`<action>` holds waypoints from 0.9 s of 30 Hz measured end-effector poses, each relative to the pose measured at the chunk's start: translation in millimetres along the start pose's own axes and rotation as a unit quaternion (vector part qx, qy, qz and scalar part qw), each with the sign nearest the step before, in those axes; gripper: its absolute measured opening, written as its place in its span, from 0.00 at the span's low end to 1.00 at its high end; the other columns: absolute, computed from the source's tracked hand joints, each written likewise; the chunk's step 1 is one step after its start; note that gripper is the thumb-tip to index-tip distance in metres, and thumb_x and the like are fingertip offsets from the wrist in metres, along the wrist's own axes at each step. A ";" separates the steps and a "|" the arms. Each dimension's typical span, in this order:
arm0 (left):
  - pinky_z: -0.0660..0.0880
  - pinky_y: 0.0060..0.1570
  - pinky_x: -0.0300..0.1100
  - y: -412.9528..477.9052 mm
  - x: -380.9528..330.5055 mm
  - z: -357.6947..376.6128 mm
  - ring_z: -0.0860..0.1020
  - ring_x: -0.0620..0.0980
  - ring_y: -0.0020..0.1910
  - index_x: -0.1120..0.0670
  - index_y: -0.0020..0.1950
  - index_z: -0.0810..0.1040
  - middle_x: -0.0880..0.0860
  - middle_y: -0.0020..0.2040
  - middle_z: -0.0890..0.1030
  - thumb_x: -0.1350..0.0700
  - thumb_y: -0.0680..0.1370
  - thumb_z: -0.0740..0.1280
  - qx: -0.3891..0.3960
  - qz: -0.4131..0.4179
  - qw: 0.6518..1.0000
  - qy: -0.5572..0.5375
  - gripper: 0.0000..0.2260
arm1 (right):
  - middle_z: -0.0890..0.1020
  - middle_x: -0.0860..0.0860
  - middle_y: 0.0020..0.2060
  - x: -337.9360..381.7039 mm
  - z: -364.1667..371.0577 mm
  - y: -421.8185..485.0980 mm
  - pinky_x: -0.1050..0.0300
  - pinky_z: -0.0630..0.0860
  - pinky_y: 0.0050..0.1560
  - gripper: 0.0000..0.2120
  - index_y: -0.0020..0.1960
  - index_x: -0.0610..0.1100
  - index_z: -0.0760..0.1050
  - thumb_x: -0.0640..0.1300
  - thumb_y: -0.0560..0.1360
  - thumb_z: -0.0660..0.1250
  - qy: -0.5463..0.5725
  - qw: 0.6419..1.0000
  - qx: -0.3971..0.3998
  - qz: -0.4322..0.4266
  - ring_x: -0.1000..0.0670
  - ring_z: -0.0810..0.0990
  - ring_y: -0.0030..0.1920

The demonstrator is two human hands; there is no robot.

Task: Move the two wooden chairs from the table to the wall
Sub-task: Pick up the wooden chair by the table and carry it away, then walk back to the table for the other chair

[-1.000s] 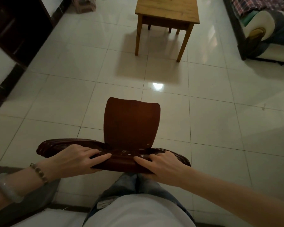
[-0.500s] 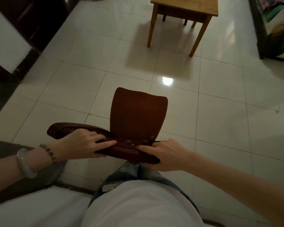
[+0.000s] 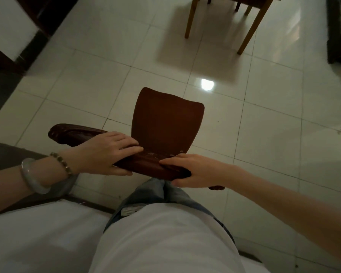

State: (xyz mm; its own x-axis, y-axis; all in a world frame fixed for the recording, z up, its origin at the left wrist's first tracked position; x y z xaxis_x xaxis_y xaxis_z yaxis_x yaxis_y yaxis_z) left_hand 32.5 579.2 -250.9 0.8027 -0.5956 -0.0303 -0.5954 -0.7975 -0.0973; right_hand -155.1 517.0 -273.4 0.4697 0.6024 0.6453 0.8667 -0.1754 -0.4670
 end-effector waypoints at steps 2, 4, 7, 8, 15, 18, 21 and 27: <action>0.75 0.56 0.46 5.7 -3.4 0.6 0.78 0.52 0.56 0.54 0.67 0.72 0.55 0.60 0.79 0.33 0.75 0.52 0.007 0.009 1.000 -0.029 0.31 | 0.72 0.52 0.63 -2.4 -0.4 3.0 0.65 0.65 0.53 0.27 0.71 0.62 0.56 0.58 0.75 0.62 0.011 1.000 0.007 0.000 0.57 0.70 0.52; 0.76 0.54 0.43 8.1 -5.5 1.1 0.78 0.49 0.56 0.53 0.68 0.71 0.53 0.61 0.79 0.32 0.76 0.49 0.018 0.017 0.998 -0.060 0.32 | 0.73 0.53 0.63 -3.8 -1.1 5.0 0.68 0.63 0.51 0.26 0.70 0.62 0.57 0.58 0.75 0.62 0.024 1.000 0.014 0.000 0.57 0.71 0.52; 0.75 0.53 0.42 11.7 -2.5 -1.5 0.79 0.48 0.55 0.52 0.67 0.71 0.52 0.61 0.79 0.32 0.77 0.47 0.022 -0.001 0.997 -0.079 0.32 | 0.74 0.53 0.62 -6.8 -6.6 10.4 0.64 0.67 0.54 0.24 0.70 0.62 0.59 0.58 0.76 0.61 0.038 0.999 0.029 0.000 0.56 0.73 0.53; 0.75 0.53 0.42 13.7 -0.5 -3.7 0.79 0.49 0.55 0.52 0.67 0.71 0.52 0.60 0.79 0.33 0.78 0.46 0.012 -0.008 0.997 -0.082 0.31 | 0.75 0.53 0.62 -5.6 -10.3 12.5 0.63 0.68 0.55 0.24 0.70 0.61 0.60 0.58 0.76 0.61 0.038 0.999 0.032 -0.004 0.56 0.73 0.54; 0.75 0.56 0.45 50.1 23.1 -39.6 0.77 0.52 0.58 0.56 0.67 0.71 0.55 0.62 0.77 0.37 0.79 0.49 -0.058 -0.176 0.975 -0.122 0.29 | 0.78 0.54 0.58 -12.4 -87.3 13.8 0.73 0.69 0.50 0.21 0.69 0.52 0.67 0.51 0.77 0.63 0.028 0.995 -0.060 -0.074 0.64 0.73 0.50; 0.69 0.60 0.44 63.7 34.3 -60.3 0.72 0.45 0.62 0.53 0.68 0.69 0.48 0.64 0.74 0.37 0.78 0.50 -0.177 -0.292 0.915 -0.213 0.27 | 0.79 0.53 0.57 -28.6 -131.6 -1.5 0.66 0.72 0.53 0.19 0.67 0.53 0.69 0.50 0.77 0.64 0.029 0.988 -0.129 -0.075 0.59 0.76 0.54; 0.66 0.60 0.34 100.8 35.0 -93.1 0.69 0.34 0.61 0.46 0.68 0.66 0.35 0.63 0.69 0.36 0.77 0.53 -0.308 -0.375 0.830 -0.274 0.23 | 0.80 0.54 0.56 -68.0 -194.9 -42.6 0.67 0.73 0.54 0.18 0.65 0.55 0.71 0.51 0.76 0.65 0.083 0.967 -0.225 -0.083 0.61 0.77 0.54; 0.65 0.59 0.44 235.1 15.3 -167.3 0.67 0.43 0.65 0.35 0.68 0.59 0.32 0.67 0.63 0.27 0.71 0.53 -0.391 -0.364 0.800 -0.274 0.27 | 0.78 0.55 0.59 -159.5 -307.4 -172.3 0.53 0.75 0.61 0.21 0.66 0.54 0.71 0.54 0.74 0.66 0.184 0.893 -0.397 -0.107 0.59 0.76 0.59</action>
State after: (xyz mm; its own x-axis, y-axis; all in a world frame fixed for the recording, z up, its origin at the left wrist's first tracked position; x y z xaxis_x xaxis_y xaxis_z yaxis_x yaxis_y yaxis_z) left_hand -100.8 366.6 -107.8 0.7130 0.0140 -0.7010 0.3684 -0.8582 0.3576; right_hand -327.6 211.7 -109.9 0.1757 0.4171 0.8917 0.7199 -0.6723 0.1727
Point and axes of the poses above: each hand's wrist, its own y-axis towards the middle knuckle, its own z-axis out of the palm, x = y × z, the point moved 6 cm from there along y, towards the middle knuckle
